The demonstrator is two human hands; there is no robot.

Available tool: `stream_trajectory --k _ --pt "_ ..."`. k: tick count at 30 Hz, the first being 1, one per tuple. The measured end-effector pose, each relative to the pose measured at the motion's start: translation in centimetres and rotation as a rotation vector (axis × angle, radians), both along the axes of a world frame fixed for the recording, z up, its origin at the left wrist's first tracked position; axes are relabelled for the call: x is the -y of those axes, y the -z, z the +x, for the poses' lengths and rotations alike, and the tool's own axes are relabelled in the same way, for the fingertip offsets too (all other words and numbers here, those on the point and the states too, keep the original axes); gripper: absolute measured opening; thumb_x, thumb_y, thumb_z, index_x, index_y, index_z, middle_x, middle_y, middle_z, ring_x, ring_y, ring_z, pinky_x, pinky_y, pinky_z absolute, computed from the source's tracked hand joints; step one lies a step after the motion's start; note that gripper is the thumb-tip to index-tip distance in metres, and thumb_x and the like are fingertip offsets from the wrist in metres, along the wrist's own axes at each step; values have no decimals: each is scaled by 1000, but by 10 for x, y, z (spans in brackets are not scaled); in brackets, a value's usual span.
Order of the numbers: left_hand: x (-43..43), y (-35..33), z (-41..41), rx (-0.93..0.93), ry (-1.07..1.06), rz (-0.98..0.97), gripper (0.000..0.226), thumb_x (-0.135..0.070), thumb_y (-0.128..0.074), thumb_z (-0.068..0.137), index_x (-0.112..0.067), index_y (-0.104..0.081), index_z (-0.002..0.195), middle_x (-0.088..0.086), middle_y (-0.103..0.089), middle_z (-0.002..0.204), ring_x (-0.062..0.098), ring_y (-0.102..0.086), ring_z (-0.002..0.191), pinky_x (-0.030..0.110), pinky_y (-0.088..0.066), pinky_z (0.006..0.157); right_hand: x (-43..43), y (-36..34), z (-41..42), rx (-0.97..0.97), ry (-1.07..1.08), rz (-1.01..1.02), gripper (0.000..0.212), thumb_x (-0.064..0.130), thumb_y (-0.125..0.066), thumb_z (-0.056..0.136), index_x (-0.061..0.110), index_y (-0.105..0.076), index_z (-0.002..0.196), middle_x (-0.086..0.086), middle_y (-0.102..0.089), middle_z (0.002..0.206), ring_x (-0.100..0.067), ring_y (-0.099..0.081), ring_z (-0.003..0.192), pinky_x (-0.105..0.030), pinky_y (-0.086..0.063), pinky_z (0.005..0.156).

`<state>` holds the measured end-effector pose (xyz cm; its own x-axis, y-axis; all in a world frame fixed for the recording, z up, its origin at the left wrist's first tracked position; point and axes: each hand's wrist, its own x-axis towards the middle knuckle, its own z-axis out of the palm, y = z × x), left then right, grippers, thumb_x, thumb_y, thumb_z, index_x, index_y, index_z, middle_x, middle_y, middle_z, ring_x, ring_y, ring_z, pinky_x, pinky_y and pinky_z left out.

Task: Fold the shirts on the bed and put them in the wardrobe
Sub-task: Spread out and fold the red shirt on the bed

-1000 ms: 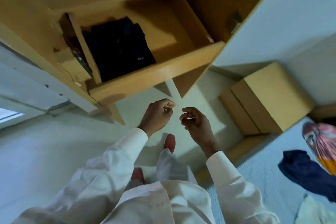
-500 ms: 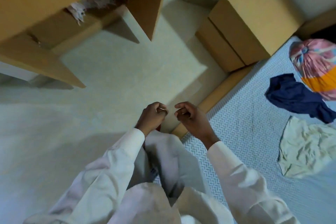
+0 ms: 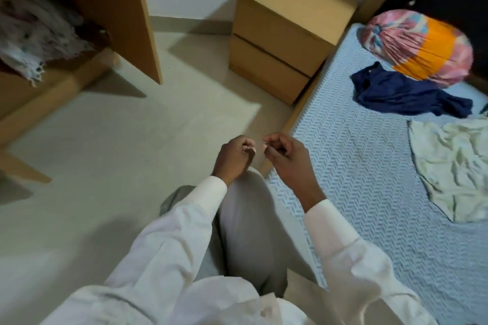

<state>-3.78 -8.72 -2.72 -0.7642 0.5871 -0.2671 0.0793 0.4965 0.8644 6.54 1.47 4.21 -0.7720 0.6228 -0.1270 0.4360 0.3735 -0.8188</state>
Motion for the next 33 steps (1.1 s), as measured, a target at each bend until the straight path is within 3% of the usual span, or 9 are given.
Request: stream_trajectory --k 3,6,9,13,16,21,24,28,33 --pt "-12 -13 43 -60 7 21 16 -18 -58 86 -23 -70 96 -9 -73 98 12 -67 92 26 -52 86 -5 -6 50 -52 59 -20 14 12 -68 85 21 -72 96 9 -72 84 -9 -69 79 -30 -56 78" --pt "-31 -16 84 -123 126 55 17 -19 -59 90 -24 -70 101 -11 -72 98 8 -66 90 24 -51 84 -16 -10 102 -98 111 -4 11 16 -70 87 19 -72 97 13 -70 83 -1 -65 74 -17 -49 71" --pt "-63 -13 131 -155 302 13 16 -23 -62 89 -26 -68 103 -10 -71 99 9 -66 93 29 -53 86 -33 -6 168 -153 242 -50 10 18 -70 88 20 -71 98 10 -72 89 -4 -68 80 -19 -52 73" --pt "-108 -12 196 -200 718 -195 30 -30 -65 88 -24 -63 118 -1 -67 114 17 -62 105 31 -49 90 -50 8 259 -130 422 -27 11 19 -71 89 21 -70 100 11 -71 93 1 -65 81 -11 -47 69" --pt "-140 -13 249 -294 1059 -310 48 -34 -65 89 -20 -55 134 6 -58 135 21 -55 121 30 -44 97 -59 27 330 -61 566 -8 13 22 -72 89 22 -68 102 12 -70 96 2 -64 85 -16 -50 72" --pt "-143 16 318 -600 1424 -421 61 -33 -59 92 -24 -39 149 13 -34 153 32 -34 139 42 -37 110 -69 64 428 283 800 111 31 22 -73 83 20 -67 113 0 -59 119 -19 -58 110 -30 -44 96" --pt "-136 26 315 -744 1528 -463 63 -30 -56 94 -24 -33 151 11 -15 162 31 -16 148 45 -28 116 -75 85 465 556 896 183 40 33 -66 75 25 -68 114 -9 -58 128 -31 -50 122 -38 -38 104" --pt "-138 28 300 -731 1500 -418 60 -28 -54 95 -23 -33 151 10 -19 161 29 -18 147 39 -27 116 -76 91 488 956 929 40 45 33 -62 79 26 -64 123 -11 -45 142 -36 -38 134 -52 -28 112" --pt "-134 30 290 -601 1387 -395 57 -27 -59 93 -22 -42 147 7 -22 161 25 -17 149 35 -24 118 -79 94 490 991 944 63 39 27 -59 81 13 -64 117 -9 -62 125 -32 -56 120 -47 -38 102"
